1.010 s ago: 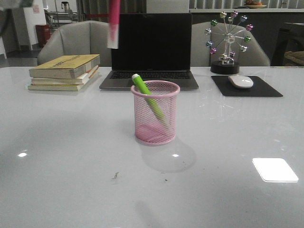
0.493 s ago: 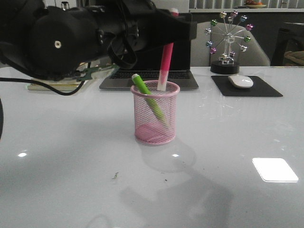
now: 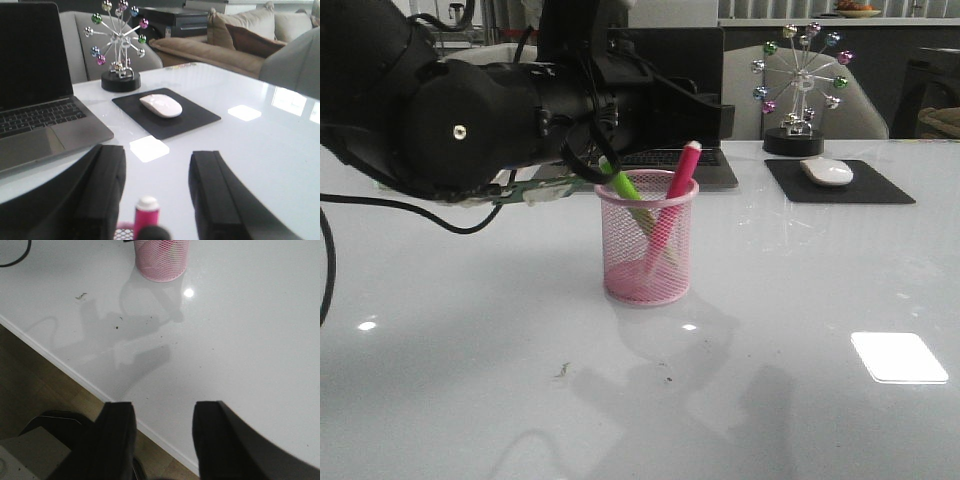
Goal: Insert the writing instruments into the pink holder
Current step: 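Open the left gripper and raise it away from the holder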
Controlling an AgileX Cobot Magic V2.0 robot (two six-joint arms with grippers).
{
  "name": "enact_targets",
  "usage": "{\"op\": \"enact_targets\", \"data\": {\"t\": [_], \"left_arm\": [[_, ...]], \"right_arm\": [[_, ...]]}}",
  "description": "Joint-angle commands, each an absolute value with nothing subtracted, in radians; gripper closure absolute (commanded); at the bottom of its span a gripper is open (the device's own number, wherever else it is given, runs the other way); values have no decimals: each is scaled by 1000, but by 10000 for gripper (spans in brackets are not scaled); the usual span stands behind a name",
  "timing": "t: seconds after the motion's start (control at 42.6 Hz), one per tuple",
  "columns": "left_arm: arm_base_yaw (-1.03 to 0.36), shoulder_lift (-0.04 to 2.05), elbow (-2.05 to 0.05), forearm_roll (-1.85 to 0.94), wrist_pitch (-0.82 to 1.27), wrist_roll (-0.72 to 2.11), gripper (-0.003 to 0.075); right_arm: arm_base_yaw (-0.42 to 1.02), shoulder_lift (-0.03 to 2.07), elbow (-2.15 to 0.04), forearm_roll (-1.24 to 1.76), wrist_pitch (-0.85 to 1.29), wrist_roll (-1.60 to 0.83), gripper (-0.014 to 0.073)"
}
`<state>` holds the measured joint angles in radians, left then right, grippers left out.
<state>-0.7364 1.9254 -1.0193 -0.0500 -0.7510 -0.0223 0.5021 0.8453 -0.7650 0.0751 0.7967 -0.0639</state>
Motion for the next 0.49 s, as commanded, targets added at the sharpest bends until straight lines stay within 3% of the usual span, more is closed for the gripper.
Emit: {"op": "enact_targets", "data": {"t": [0.0,0.305,0.47], "left_arm": [[-727,1820,-1076,-56,-677,-28,316],[-717,1527,-1239,0,197,7,316],[-717,1353,-1251,55,534,18,316]], "right_arm": [[497,834,-792,68,747,-65,200],[497,834,-792,68,747,-65,200],[497,834,-792,68,747,-65,200]]}}
